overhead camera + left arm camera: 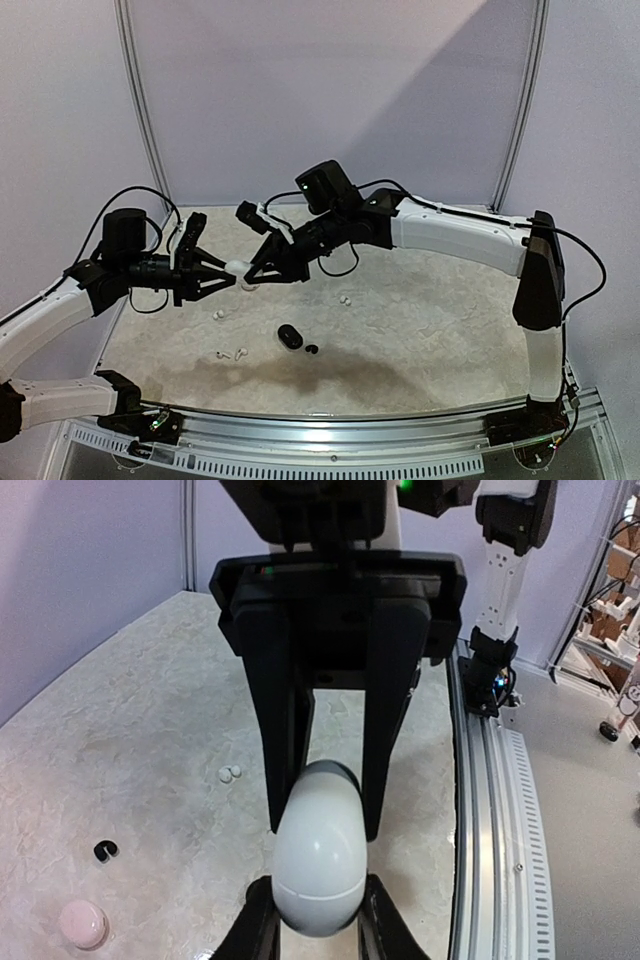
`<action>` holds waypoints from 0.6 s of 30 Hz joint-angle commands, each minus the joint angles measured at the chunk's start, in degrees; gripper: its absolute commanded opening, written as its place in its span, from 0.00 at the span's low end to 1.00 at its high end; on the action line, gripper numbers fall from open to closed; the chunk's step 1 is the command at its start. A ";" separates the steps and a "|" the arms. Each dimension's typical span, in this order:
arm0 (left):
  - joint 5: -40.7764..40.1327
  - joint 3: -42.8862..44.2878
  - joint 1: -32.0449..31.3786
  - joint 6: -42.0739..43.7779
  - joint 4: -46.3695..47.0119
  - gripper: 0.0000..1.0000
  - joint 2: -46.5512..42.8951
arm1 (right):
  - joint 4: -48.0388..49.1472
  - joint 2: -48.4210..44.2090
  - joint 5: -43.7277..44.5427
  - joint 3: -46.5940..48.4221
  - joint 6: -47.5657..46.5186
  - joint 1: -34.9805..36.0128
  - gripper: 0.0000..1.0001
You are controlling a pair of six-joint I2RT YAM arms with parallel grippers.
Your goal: Insert the wireless bluetooth earbuds into the charging case
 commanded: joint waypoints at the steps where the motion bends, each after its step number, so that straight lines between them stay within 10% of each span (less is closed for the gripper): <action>1: 1.34 -0.10 -0.63 5.97 -3.34 0.10 0.53 | -3.05 0.32 3.11 2.56 1.03 -0.34 0.02; 5: 0.86 0.04 -0.91 6.29 -5.37 0.46 2.38 | -5.11 -0.45 5.85 4.08 -1.82 -0.21 0.00; 18: -6.74 -4.82 -2.98 2.91 8.88 0.46 -0.18 | -9.86 -1.39 6.83 6.48 -8.54 0.25 0.00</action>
